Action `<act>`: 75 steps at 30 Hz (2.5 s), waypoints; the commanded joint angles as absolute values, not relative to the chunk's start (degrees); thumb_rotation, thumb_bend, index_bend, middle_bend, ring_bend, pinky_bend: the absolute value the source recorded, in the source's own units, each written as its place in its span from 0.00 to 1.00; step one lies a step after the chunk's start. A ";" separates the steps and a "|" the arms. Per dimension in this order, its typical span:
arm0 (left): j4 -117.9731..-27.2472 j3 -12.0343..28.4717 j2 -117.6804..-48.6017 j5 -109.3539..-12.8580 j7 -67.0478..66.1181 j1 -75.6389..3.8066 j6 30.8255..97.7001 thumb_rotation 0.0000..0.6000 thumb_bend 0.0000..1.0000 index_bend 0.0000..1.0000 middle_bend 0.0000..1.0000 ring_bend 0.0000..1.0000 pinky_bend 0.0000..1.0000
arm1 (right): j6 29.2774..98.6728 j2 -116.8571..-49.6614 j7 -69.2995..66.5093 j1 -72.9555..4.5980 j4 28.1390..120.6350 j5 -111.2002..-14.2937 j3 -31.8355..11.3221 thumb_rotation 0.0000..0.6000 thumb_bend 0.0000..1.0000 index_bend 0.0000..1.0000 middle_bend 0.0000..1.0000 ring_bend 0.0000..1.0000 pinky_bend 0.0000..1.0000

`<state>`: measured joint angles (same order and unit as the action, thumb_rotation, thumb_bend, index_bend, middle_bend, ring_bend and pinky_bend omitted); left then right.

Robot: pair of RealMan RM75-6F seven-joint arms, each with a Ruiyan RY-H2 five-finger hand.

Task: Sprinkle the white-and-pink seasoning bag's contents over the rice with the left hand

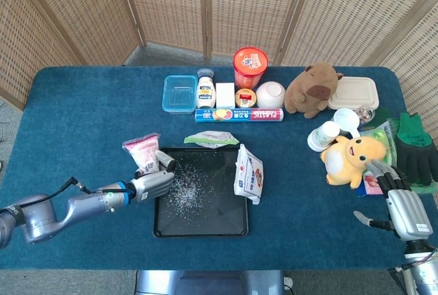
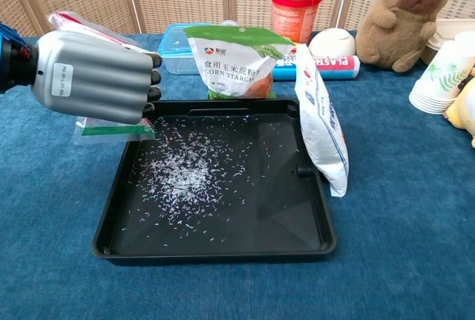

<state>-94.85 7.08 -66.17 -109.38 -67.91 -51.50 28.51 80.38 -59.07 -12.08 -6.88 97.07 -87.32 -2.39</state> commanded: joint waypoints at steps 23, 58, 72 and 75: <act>-97.36 8.78 -65.66 -108.37 -75.51 -51.84 25.12 1.00 0.49 0.78 0.62 0.53 0.51 | 80.05 -59.33 -11.59 -7.09 97.07 -87.33 -2.28 0.94 0.00 0.00 0.01 0.04 0.01; -81.19 8.24 -86.54 -92.31 -27.23 -29.93 75.50 1.00 0.32 0.86 0.67 0.54 0.58 | 79.46 -60.02 -9.45 -7.37 97.53 -87.33 -1.94 0.95 0.00 0.00 0.01 0.04 0.01; -73.62 10.67 -95.46 -81.98 1.21 -25.52 77.76 1.00 0.32 0.86 0.68 0.54 0.53 | 78.96 -60.43 -8.44 -7.57 97.67 -87.26 -1.74 0.95 0.00 0.00 0.01 0.04 0.01; -71.21 10.71 -97.10 -80.93 1.95 -25.85 76.55 1.00 0.32 0.86 0.64 0.53 0.53 | 78.89 -60.39 -8.59 -7.60 97.64 -87.17 -1.76 0.95 0.00 0.00 0.01 0.04 0.01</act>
